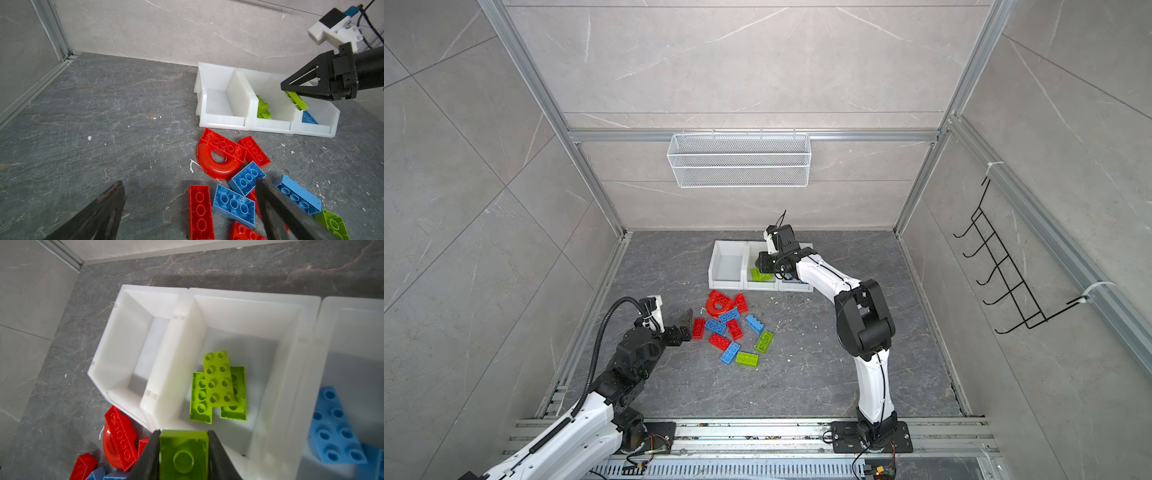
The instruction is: Sort the legos into containers by color
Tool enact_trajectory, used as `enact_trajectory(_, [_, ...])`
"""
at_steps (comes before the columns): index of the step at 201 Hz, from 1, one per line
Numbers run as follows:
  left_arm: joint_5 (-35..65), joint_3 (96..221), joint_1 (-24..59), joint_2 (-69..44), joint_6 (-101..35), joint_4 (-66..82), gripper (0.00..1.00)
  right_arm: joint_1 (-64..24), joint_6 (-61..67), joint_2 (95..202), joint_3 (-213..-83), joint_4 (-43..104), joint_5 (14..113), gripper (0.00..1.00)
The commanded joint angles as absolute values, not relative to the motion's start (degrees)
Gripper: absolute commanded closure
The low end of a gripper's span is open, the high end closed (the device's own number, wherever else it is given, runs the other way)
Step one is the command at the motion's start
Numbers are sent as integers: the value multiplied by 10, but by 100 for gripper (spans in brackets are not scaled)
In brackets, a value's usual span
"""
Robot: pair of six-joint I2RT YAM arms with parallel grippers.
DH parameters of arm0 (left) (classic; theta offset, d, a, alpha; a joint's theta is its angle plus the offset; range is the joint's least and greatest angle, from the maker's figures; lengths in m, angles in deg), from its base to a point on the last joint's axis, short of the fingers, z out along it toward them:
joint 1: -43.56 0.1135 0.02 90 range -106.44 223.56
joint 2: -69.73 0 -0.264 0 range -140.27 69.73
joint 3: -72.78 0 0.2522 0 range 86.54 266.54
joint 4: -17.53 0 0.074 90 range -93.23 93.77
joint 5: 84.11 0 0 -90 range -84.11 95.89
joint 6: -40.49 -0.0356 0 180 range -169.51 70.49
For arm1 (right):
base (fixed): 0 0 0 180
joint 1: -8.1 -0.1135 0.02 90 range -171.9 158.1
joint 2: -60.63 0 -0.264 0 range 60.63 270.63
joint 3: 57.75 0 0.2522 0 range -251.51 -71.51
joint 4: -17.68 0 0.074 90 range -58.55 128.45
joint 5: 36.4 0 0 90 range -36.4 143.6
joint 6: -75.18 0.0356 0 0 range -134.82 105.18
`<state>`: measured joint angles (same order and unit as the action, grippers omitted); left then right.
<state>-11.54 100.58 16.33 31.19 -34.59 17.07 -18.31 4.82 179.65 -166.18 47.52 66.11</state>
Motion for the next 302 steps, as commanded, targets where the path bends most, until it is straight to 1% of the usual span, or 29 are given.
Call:
enact_trajectory(1, [-112, 1010, 167, 317, -356, 193, 0, -178, 40, 1816, -1696, 478, 671, 76])
enact_trajectory(28, [-113, 1008, 167, 317, -356, 195, 0, -170, 46, 1843, -1719, 488, 661, 73])
enact_trajectory(51, [-113, 1008, 167, 312, -354, 196, 0, -163, 65, 1861, -1738, 495, 666, 65])
enact_trajectory(70, [-114, 1009, 167, 308, -355, 197, 0, -162, 63, 1870, -1759, 511, 662, 62])
enact_trajectory(76, [-114, 1010, 167, 308, -355, 196, 0, -162, 61, 1870, -1763, 514, 660, 59])
enact_trajectory(94, [-114, 1011, 167, 311, -357, 191, 0, -162, 59, 1860, -1767, 515, 658, 45])
enact_trajectory(110, [-119, 1009, 167, 316, -356, 193, 0, -162, 60, 1841, -1760, 509, 659, 39])
enact_trajectory(121, [-120, 1007, 167, 318, -356, 193, 0, -163, 59, 1822, -1749, 507, 659, 38])
enact_trajectory(133, [-119, 1008, 167, 319, -356, 192, 0, -164, 58, 1792, -1720, 497, 659, 38])
enact_trajectory(161, [-109, 1010, 167, 317, -352, 193, 0, -169, 52, 1703, -1606, 481, 663, 37])
enact_trajectory(195, [-103, 1011, 167, 312, -348, 196, 0, -185, 43, 1582, -1442, 492, 626, 36])
enact_trajectory(227, [-107, 1011, 167, 308, -349, 197, 0, -194, 55, 1497, -1305, 474, 610, 33])
enact_trajectory(251, [-104, 1011, 167, 309, -347, 198, 0, -216, 103, 1459, -1248, 466, 611, 33])
enact_trajectory(268, [-98, 1013, 167, 309, -347, 196, 0, -259, 151, 1418, -1221, 478, 561, 32])
enact_trajectory(280, [-98, 1014, 167, 307, -352, 194, 0, -292, 223, 1379, -1174, 429, 506, 30])
enact_trajectory(291, [-99, 1016, 167, 302, -349, 196, 0, -303, 260, 1367, -1135, 332, 522, 27])
enact_trajectory(296, [-96, 1018, 167, 299, -349, 196, 0, -303, 270, 1371, -1142, 331, 525, 28])
enact_trajectory(302, [-90, 1020, 167, 295, -348, 196, 0, -306, 268, 1380, -1167, 370, 520, 28])
